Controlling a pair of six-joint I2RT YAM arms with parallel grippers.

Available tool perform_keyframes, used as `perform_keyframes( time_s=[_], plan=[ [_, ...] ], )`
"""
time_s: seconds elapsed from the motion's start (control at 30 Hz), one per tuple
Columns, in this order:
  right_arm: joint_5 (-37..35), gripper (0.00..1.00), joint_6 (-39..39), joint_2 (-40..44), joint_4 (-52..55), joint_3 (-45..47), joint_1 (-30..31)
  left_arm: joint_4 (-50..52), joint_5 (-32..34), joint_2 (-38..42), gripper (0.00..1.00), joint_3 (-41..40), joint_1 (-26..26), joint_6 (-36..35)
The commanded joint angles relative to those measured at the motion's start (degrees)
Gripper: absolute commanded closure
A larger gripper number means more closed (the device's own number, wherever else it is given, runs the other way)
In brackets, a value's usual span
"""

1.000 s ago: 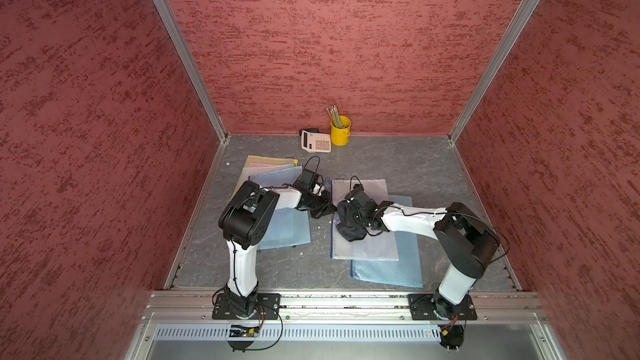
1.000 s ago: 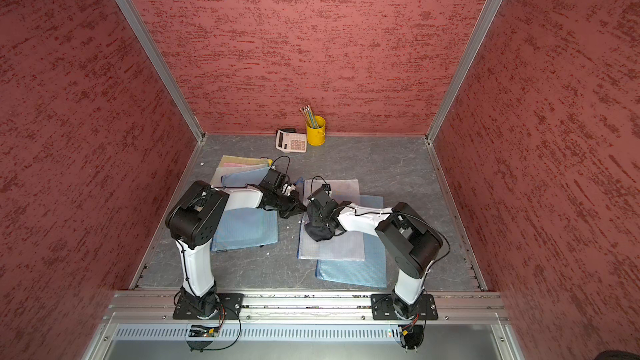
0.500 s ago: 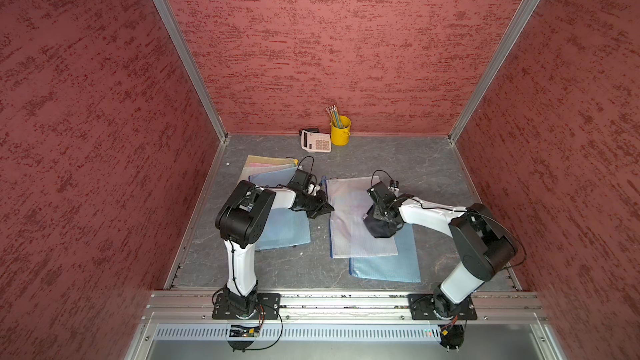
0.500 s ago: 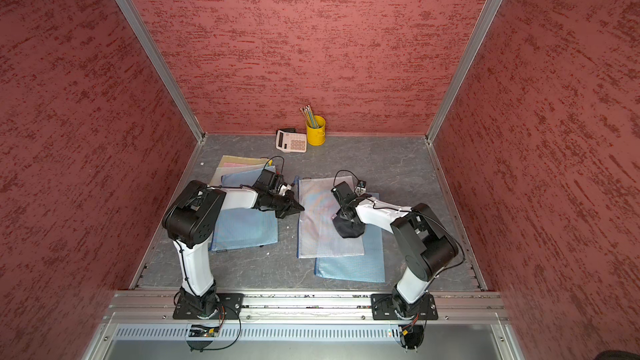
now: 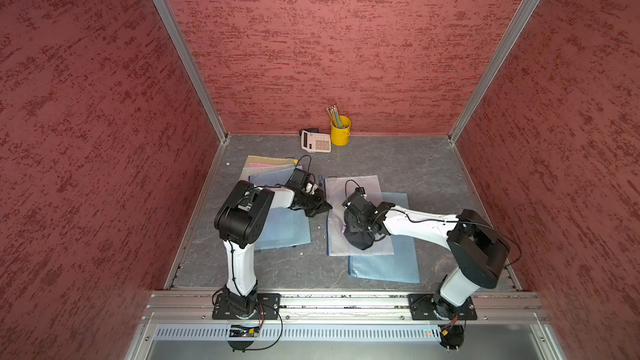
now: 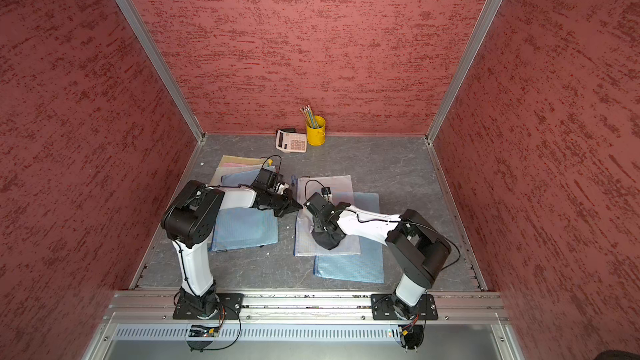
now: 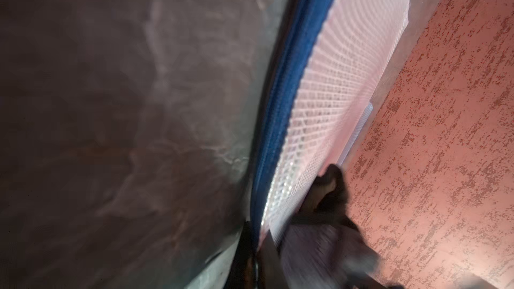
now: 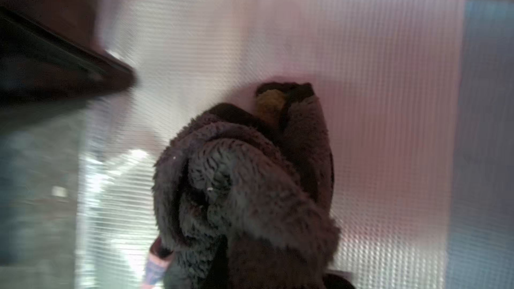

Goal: Wipe the document bag
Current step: Wipe the dirt from the document bag.

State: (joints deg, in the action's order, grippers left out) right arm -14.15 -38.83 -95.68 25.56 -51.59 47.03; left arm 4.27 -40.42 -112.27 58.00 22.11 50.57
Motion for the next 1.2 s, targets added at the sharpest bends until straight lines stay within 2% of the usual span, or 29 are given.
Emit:
perform_keyframes(
  time_s=[0.0,0.13,0.23,0.4,0.57,0.67,0.73,0.8,0.93,1.03,1.17],
  plan=[
    [-1.2,1.00,-4.7,1.1,4.6,4.9,-3.2,1.4,2.5,-0.8,1.00,1.0,-0.6,-0.6],
    [-6.4,1.00,-3.8,5.4,9.8,6.2,-8.8,3.7,2.4,-0.9,1.00,2.3,-0.5,-2.1],
    [-8.0,1.00,0.1,7.6,11.0,-0.1,-8.8,4.2,2.3,-1.2,1.00,2.7,0.0,-2.4],
    [0.0,1.00,7.4,4.2,1.8,-11.3,-1.9,3.2,3.0,-1.7,1.00,2.6,1.3,-0.8],
    [8.4,1.00,7.9,-4.8,-10.7,-11.9,2.0,1.6,3.4,-2.3,1.00,2.7,2.3,1.3],
    [10.8,1.00,8.3,-10.3,-11.5,-11.6,3.0,1.2,3.6,-2.3,1.00,2.8,2.6,2.1],
    [8.5,1.00,7.3,-11.5,-6.6,-10.8,3.7,1.6,3.9,-2.2,1.00,3.3,2.6,2.1],
    [4.4,1.00,2.5,-8.8,-2.4,-6.5,3.6,2.7,4.0,-2.0,1.00,3.7,2.6,1.7],
    [-5.2,1.00,-7.0,4.1,8.1,3.1,1.3,7.8,5.0,-0.1,1.00,5.8,3.0,-0.4],
    [-10.9,1.00,-4.9,10.1,13.5,2.3,-4.1,17.8,7.8,2.6,1.00,10.8,4.0,-5.9],
    [-13.5,1.00,3.4,9.5,12.2,-3.7,-13.1,32.7,13.7,7.9,1.00,18.2,5.0,-13.5]
  ],
)
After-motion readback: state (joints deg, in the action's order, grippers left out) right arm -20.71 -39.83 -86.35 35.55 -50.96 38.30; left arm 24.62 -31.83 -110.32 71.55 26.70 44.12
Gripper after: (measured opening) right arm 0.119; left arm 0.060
